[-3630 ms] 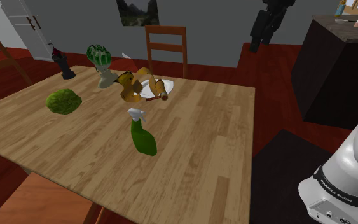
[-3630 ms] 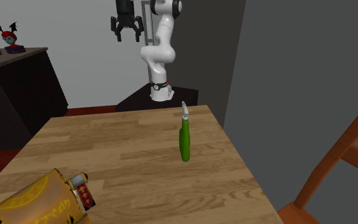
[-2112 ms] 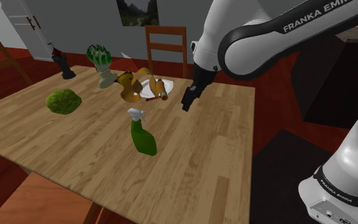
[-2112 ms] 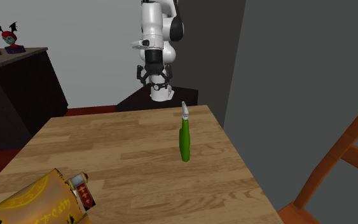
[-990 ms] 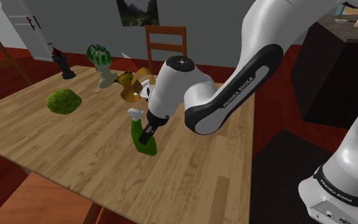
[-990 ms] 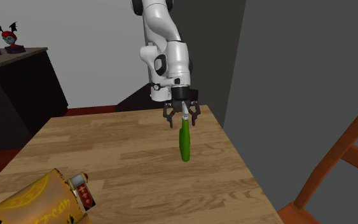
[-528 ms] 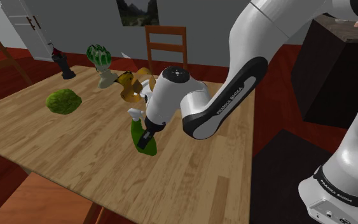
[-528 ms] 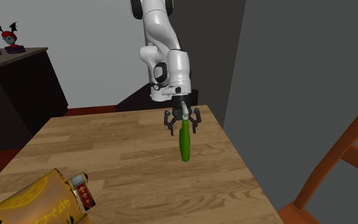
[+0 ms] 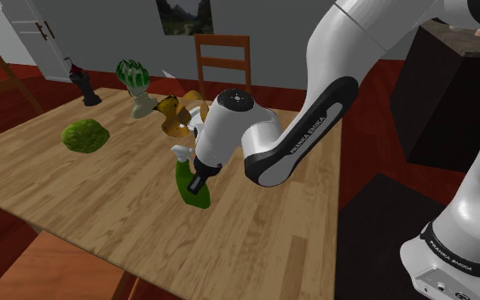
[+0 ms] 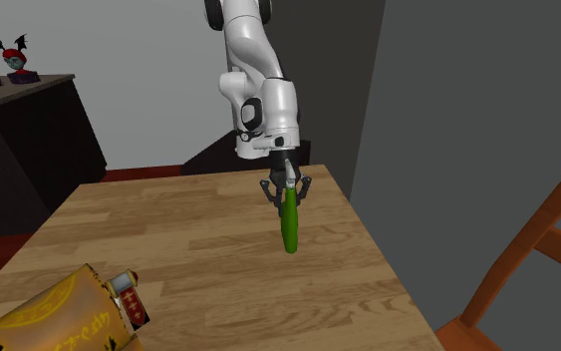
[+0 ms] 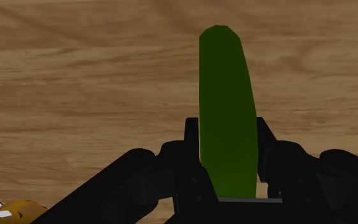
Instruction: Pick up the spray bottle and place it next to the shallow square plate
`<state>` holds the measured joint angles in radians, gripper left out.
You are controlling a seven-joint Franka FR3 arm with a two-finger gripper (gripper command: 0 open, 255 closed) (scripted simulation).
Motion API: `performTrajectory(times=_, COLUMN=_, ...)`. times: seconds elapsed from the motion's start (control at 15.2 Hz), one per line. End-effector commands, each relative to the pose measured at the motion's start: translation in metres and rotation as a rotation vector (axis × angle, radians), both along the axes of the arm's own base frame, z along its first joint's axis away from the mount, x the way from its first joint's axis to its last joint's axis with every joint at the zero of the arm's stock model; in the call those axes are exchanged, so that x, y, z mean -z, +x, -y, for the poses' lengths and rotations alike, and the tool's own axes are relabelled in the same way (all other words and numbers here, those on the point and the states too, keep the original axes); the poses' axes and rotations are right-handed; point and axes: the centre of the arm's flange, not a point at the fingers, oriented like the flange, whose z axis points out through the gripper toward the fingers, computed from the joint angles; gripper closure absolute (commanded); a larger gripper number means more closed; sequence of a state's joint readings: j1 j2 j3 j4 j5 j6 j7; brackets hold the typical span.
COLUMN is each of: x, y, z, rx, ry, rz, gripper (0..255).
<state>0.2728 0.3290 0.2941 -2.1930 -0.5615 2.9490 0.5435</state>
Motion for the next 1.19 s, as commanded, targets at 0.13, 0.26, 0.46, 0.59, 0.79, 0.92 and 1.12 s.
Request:
performTrajectory(times=0.13, x=0.0, y=0.0, z=0.0, rx=0.0, ry=0.0, rz=0.0, gripper=255)
performTrajectory(times=0.26, x=0.0, y=0.0, z=0.0, rx=0.0, ry=0.0, rz=0.0, gripper=255)
performTrajectory(times=0.46, x=0.0, y=0.0, z=0.0, rx=0.0, ry=0.0, rz=0.0, gripper=255)
performTrajectory(times=0.59, x=-0.01, y=0.0, z=0.0, rx=0.0, ry=0.0, rz=0.0, gripper=255)
performTrajectory(times=0.79, x=-0.026, y=0.0, z=0.0, rx=0.0, ry=0.0, rz=0.0, gripper=255)
performTrajectory(times=0.92, x=-0.037, y=0.0, z=0.0, rx=0.0, ry=0.0, rz=0.0, gripper=255)
performTrajectory(times=1.12, x=-0.053, y=0.0, z=0.0, rx=0.0, ry=0.0, rz=0.0, gripper=255)
